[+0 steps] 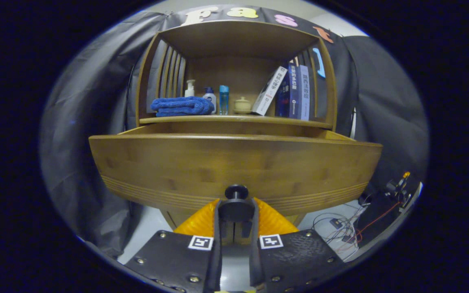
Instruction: Pull open the drawer, take out the items inside it, and place them on the countertop above the cabinet.
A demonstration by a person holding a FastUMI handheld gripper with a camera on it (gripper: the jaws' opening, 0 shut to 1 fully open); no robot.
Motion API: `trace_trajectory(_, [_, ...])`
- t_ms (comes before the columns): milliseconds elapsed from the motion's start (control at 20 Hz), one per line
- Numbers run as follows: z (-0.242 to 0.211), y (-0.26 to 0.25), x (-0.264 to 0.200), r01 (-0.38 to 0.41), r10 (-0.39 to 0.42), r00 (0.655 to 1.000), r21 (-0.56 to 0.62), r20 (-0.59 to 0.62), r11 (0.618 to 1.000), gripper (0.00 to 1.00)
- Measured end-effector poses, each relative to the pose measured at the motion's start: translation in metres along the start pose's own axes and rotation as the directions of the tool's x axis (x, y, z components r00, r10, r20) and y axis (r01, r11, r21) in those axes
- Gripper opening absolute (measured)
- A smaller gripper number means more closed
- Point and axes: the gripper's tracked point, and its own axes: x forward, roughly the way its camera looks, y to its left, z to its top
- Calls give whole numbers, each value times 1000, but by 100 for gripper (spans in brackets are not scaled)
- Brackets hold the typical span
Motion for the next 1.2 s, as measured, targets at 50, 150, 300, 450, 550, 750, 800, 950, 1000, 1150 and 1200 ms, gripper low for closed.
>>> trace_trajectory(50, [-1, -1, -5, 4, -4, 1000, -18, 0, 1000, 27])
trace_trajectory(150, [-8, -2, -12, 2, -3, 1000, -19, -18, 1000, 28])
trace_trajectory(300, [-12, -1, -27, -17, 18, 1000, 20, -21, 1000, 27])
trace_trajectory(450, [-19, -2, -40, -15, 15, 999, 14, -31, 1000, 28])
trace_trajectory(550, [-21, -3, -42, -14, 14, 999, 17, -36, 1000, 27])
trace_trajectory(750, [-15, -3, -46, -23, 25, 998, 41, -50, 999, 43])
trace_trajectory(800, [-7, -6, -49, -9, 10, 999, 23, -32, 1000, 54])
trace_trajectory(950, [29, -18, -61, 46, -45, 998, -20, 53, 999, 89])
trace_trajectory(1000, [40, -18, -64, 50, -49, 997, -22, 67, 999, 89])
trace_trajectory(1150, [70, -20, -67, 61, -60, 994, -9, 86, 998, 88])
trace_trajectory(1200, [79, -20, -67, 64, -64, 994, 0, 87, 998, 88])
